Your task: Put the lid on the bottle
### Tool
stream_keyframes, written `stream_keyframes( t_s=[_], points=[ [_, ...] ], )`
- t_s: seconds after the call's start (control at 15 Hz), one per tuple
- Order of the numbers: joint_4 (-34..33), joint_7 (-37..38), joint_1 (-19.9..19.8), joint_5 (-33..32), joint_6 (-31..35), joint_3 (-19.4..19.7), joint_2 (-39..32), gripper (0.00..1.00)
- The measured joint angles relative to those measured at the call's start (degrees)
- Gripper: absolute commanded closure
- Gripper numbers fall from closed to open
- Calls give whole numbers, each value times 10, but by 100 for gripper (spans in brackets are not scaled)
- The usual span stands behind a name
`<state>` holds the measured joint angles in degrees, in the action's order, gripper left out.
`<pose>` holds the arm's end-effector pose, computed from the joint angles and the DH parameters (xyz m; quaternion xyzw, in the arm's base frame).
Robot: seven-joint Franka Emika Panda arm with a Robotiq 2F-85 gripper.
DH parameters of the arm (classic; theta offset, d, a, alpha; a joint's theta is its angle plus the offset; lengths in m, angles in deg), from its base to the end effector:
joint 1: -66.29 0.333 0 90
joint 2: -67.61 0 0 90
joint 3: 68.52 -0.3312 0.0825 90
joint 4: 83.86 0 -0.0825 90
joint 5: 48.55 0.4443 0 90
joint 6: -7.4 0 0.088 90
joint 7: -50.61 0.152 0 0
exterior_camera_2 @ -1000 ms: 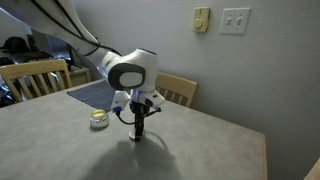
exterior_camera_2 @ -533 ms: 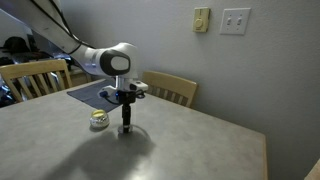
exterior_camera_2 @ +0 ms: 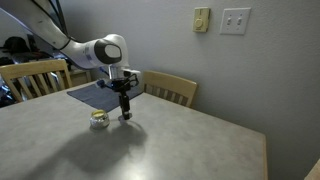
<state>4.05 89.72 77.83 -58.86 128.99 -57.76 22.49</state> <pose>0.7344 0.0052 0.1104 0.9528 -0.2522 -0.0411 0.1637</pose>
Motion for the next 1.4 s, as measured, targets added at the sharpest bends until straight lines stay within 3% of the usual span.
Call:
stream_keyframes(
  t_s=[1.0, 1.4],
  points=[
    [32, -242, -11, -2, 24, -59, 30, 56],
    [46, -253, -8, -30, 26, -61, 42, 56]
  ],
)
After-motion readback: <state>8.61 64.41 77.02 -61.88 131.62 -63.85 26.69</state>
